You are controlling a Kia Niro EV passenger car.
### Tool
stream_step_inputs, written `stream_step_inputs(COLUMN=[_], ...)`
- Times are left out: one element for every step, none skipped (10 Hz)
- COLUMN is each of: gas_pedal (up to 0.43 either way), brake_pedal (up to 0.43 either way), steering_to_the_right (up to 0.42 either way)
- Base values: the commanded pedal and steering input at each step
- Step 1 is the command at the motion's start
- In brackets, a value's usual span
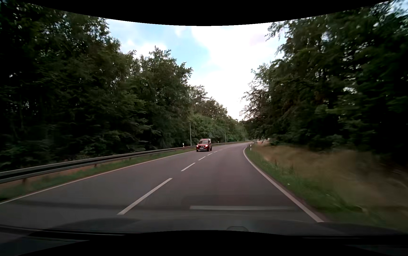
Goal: Follow the waypoints while adhering to traffic rules and regulations
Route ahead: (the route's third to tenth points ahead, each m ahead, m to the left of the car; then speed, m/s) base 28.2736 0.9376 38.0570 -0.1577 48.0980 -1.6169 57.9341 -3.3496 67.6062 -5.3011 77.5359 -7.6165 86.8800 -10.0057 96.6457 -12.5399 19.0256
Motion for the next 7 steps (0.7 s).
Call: stream_step_inputs(gas_pedal=[0.079, 0.079, 0.079, 0.079, 0.079, 0.079, 0.079], brake_pedal=[0.0, 0.0, 0.0, 0.0, 0.0, 0.0, 0.0], steering_to_the_right=[0.013, 0.013, 0.013, 0.014, 0.014, 0.014, 0.014])
